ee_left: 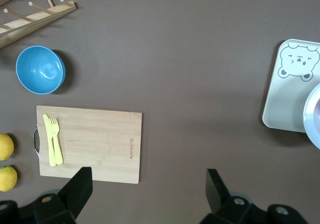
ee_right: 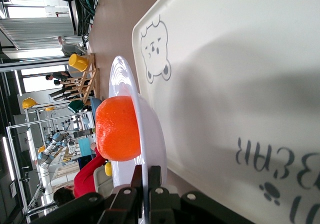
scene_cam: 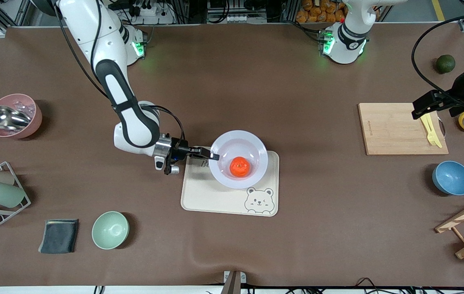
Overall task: Place orange and plate with both arms
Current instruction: 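Slide the plate with the right gripper onto the bear tray, then set the plate down on the tray with the right gripper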
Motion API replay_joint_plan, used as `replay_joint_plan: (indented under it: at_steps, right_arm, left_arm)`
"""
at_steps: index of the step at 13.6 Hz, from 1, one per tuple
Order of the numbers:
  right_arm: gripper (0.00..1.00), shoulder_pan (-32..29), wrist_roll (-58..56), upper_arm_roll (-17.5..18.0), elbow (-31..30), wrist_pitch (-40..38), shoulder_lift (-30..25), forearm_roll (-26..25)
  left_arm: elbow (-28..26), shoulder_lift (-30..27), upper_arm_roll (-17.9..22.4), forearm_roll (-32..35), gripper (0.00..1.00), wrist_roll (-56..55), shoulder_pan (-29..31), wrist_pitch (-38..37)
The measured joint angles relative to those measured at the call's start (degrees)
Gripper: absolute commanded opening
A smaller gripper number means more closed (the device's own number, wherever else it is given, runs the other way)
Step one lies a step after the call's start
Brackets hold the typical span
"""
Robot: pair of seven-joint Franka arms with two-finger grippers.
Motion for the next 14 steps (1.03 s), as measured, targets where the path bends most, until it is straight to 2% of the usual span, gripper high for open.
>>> replay_joint_plan:
  at_steps: [10,12,14]
  right_arm:
    - [0.0,-0.79,-1.85,-0.26,4.96,4.11,6.22,0.0]
    - [0.24,-1.44,-1.9,-0.27,5.19,4.1,6.27,0.0]
    - [0.26,-1.86,-1.88,-0.28,5.3,4.08,6.28,0.0]
  left_arm:
    - [0.02,-0.18,0.03,0.0,1.0,0.0,0.01,0.29]
    - [0.02,-0.18,0.04,0.0,1.0,0.0,0.01,0.29]
    - [0.02,-0.18,-0.04,0.0,1.0,0.0,-0.06,0.29]
